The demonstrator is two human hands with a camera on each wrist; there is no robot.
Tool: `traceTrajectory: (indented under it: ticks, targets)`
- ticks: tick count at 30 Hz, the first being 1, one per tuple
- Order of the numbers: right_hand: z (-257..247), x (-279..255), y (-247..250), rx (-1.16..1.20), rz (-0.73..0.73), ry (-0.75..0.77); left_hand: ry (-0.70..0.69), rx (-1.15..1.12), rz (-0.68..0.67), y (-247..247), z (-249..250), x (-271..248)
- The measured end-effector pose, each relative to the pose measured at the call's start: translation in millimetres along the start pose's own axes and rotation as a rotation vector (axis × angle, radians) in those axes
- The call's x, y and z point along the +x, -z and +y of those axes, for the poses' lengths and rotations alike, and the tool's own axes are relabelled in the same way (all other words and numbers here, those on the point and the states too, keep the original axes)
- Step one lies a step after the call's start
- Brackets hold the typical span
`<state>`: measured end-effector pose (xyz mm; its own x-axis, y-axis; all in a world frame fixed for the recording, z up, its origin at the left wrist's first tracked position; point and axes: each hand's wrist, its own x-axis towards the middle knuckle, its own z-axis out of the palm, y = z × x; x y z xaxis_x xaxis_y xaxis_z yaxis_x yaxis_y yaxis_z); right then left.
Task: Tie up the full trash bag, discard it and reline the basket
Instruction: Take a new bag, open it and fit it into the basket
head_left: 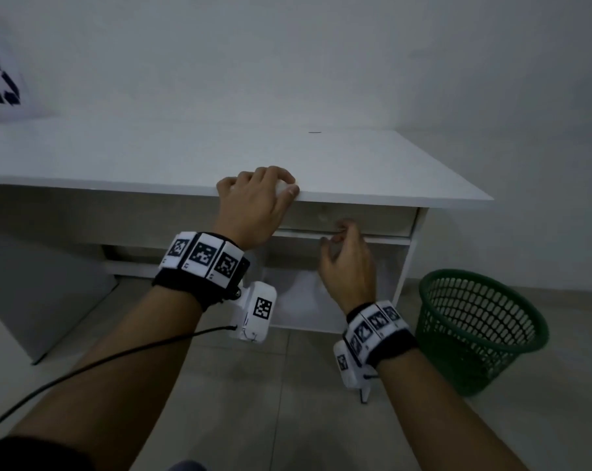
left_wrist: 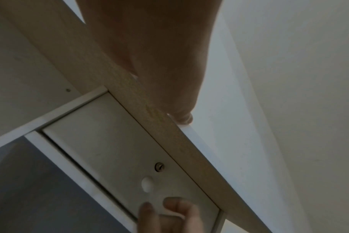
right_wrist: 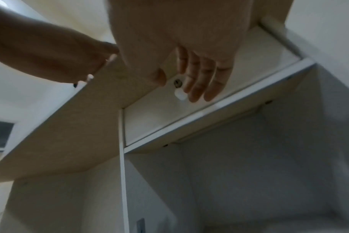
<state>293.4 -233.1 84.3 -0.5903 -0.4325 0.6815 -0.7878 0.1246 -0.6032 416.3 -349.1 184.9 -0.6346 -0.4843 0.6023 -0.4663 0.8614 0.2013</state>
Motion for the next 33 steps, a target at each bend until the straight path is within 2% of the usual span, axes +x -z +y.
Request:
traceTrajectory:
  ticks: [2, 5, 11, 15, 23, 30, 33]
  targets:
    - [5.0, 15.4, -17.8, -0.016, -0.049, -0.157, 0.011, -0.017, -0.027, 1.2, -0.5, 0.8]
    - [6.7, 41.9, -33.0, -0.066, -0.105, -0.224, 0.016, -0.029, -0.045, 0.9, -2.5, 3.0]
    - [0.1, 59.0, -39.4, -0.016, -0.067, -0.203, 0.017, -0.026, -0.033, 0.0, -1.5, 4.1]
    - [2.7, 56.0, -37.3, -0.005, -0.053, -0.175, 0.042, -0.024, -0.072, 2.5, 0.9, 6.0]
    - [-12.2, 13.0, -18.0, 0.027, 0.071, 0.013, 0.055, 0.016, -0.141, 9.9, 4.0, 7.4]
    - [-33.3, -27.6, 10.6, 0.108, 0.159, 0.054, 0.135, -0.032, -0.308, 26.0, 9.8, 15.6]
    - [-37.3, -46.9, 21.8, 0.113, 0.187, 0.097, 0.108, -0.067, -0.407, 35.4, 4.5, 17.5]
